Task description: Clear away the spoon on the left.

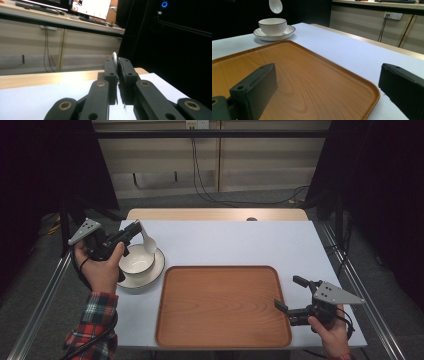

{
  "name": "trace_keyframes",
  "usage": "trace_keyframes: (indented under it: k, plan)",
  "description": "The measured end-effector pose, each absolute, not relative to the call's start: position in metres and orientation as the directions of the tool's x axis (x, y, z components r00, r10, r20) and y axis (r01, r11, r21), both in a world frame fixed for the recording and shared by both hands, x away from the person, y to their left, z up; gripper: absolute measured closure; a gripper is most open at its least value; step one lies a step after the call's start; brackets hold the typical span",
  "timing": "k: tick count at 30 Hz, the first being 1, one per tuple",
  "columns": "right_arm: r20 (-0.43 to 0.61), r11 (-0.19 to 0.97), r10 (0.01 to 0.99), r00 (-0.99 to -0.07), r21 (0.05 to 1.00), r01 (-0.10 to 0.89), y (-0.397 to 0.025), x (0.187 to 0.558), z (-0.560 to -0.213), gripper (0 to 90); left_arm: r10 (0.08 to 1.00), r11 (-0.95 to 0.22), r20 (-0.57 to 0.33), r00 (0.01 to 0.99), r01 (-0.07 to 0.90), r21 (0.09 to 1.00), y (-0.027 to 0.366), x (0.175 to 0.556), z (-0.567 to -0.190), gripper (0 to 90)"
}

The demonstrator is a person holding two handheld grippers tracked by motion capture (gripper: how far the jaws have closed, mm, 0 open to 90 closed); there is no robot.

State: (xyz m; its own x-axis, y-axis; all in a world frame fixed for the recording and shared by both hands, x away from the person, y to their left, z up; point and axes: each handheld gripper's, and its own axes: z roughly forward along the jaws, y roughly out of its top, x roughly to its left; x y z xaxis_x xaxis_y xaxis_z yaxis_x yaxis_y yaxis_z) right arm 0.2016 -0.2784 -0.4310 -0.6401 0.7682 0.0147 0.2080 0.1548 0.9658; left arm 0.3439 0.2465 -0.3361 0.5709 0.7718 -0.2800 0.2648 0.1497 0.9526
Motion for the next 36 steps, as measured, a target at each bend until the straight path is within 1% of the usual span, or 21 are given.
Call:
trace_keyframes:
  k: [12,17,19,26,28,30,31,32,35,36]
  plan:
    - [0.009,0.158,0.768,-0.640,0.967,0.202,-0.278,0.202,-0.431,1.5,0.713,0.153,-0.315,0.626,0.299,0.942,0.232,0.341,-0.332,85.7]
    - [0.003,0.163,0.768,-0.640,0.966,0.200,-0.279,0.202,-0.431,1.6,0.701,0.125,-0.309,0.643,0.316,0.941,0.225,0.340,-0.333,85.7]
    - [0.004,0.157,0.779,-0.627,0.967,0.200,-0.279,0.202,-0.431,1.6,0.687,0.120,-0.315,0.655,0.325,0.938,0.223,0.339,-0.335,85.7]
    - [-0.003,0.164,0.776,-0.631,0.967,0.196,-0.279,0.202,-0.431,1.6,0.656,0.118,-0.340,0.673,0.354,0.928,0.213,0.335,-0.339,85.7]
    - [-0.005,0.164,0.778,-0.628,0.967,0.196,-0.279,0.202,-0.431,1.6,0.635,0.111,-0.351,0.688,0.368,0.923,0.211,0.334,-0.341,85.7]
    - [-0.003,0.162,0.778,-0.628,0.967,0.196,-0.279,0.202,-0.431,1.6,0.636,0.118,-0.359,0.683,0.374,0.920,0.209,0.333,-0.341,85.7]
    - [-0.004,0.162,0.778,-0.628,0.967,0.194,-0.279,0.202,-0.431,1.6,0.637,0.103,-0.349,0.687,0.373,0.922,0.208,0.333,-0.342,85.7]
    - [-0.006,0.163,0.780,-0.625,0.967,0.195,-0.280,0.202,-0.431,1.6,0.618,0.120,-0.366,0.695,0.377,0.918,0.207,0.333,-0.343,85.7]
    - [-0.004,0.161,0.782,-0.623,0.968,0.195,-0.280,0.202,-0.431,1.6,0.624,0.100,-0.358,0.695,0.383,0.918,0.205,0.331,-0.345,85.7]
    - [-0.002,0.161,0.779,-0.627,0.967,0.197,-0.280,0.202,-0.431,1.6,0.604,0.104,-0.369,0.706,0.389,0.915,0.203,0.330,-0.346,85.7]
